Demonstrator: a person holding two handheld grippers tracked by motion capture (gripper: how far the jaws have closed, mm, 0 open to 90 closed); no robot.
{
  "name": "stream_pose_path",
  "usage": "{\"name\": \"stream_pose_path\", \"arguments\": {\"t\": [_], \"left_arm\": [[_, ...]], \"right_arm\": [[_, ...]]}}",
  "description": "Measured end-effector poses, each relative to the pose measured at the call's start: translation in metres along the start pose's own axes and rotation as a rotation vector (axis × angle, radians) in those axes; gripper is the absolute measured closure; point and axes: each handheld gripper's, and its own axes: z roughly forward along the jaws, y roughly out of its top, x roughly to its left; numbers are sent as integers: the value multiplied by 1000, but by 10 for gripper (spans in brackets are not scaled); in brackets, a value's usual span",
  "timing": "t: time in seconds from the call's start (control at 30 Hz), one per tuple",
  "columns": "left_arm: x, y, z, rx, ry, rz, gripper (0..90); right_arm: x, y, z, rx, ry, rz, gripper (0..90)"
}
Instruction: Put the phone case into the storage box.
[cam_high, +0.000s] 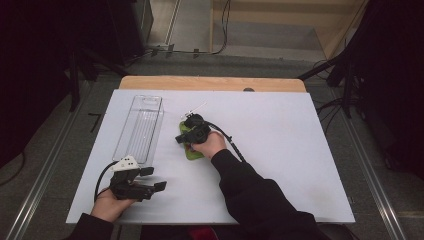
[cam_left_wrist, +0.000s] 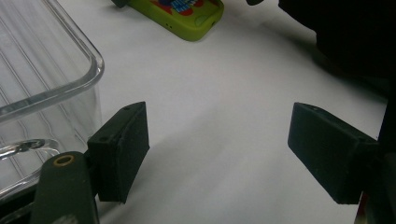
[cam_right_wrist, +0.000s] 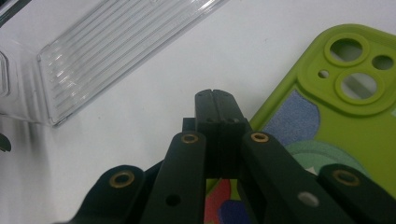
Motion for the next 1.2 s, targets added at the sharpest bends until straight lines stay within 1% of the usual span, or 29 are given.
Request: {"name": "stream_pose_path", "arguments": {"t": [0.17,0.2,0.23,0.33,0.5,0.6,0.7,0.87,1.03,1.1,1.2], "left_arm": [[0,0,0,-3,2,1,210],[0,0,-1,0,2,1,210],[0,0,-1,0,2,1,210],[0,0,-1,1,0,1,210],[0,0,0,1,0,0,210],[0,0,0,0,0,0,210],[0,0,1,2,2,0,210],[0,0,1,2,3,0,210],[-1,0,1,2,2,0,210],[0,0,1,1,2,1,210],[0,0,1,2,2,1,210]], "right_arm": [[0,-1,-1,6,-10,3,877],[0,-2,-1,7,-10,-1,878],[-1,-3,-4,9,-10,11,878],[-3,-5,-6,14,-11,11,877],[-7,-10,-12,14,-12,28,877],[-9,-12,-15,18,-16,23,877],[-14,-17,-20,15,-15,37,877],[-17,-24,-25,25,-16,46,877],[-20,-29,-30,29,-28,45,877],[-22,-33,-34,27,-29,60,877],[-24,-36,-38,26,-30,55,877]]}}
